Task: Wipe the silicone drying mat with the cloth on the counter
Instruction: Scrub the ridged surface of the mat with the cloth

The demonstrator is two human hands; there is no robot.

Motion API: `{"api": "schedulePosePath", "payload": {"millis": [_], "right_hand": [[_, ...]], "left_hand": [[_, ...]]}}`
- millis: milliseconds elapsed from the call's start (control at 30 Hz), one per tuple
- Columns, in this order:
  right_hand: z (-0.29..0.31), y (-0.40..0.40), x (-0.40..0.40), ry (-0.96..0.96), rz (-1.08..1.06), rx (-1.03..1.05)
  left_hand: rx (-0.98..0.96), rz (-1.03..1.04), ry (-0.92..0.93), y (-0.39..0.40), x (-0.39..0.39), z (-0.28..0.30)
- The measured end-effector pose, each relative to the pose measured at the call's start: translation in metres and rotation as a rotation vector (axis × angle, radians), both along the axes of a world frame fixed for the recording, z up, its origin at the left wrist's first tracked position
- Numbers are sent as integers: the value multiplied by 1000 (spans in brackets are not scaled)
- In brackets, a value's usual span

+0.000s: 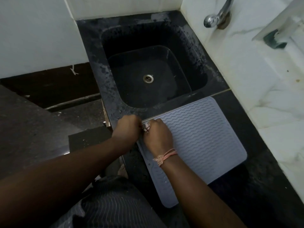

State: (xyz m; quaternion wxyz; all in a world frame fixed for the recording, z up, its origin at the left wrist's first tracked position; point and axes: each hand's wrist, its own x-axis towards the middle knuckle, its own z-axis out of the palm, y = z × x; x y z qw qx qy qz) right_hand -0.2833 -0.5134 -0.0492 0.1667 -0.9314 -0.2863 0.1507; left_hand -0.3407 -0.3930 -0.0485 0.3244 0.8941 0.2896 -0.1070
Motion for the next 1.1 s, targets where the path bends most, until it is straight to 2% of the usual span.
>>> {"api": "schedulePosePath", "payload": {"millis": [133, 300, 400, 500, 633, 700, 833, 967, 1100], "right_hand": [[-1, -17, 27, -69, -56, 27], [3, -50, 94, -89, -243, -42], [7, -53, 105, -78, -307, -57], [8, -40, 84, -79, -274, -19], [1, -14, 27, -107, -72, 24], [-3, -10, 19, -128, -45, 28], [-3, -32, 60, -153, -40, 2], [3, -56, 117, -15, -143, -47], [8, -46, 110, 5, -161, -39]], "left_hand": [[5, -8, 43, 1, 4, 0], [-3, -2, 72, 1, 9, 4], [5, 24, 55, 0, 11, 5], [-13, 34, 14, -6, 12, 3], [-5, -1, -2, -9, 15, 1], [11, -10, -3, -7, 18, 1], [12, 5, 44, -5, 27, 3], [45, -1, 79, -4, 36, 7], [70, -11, 95, -7, 42, 10]]}}
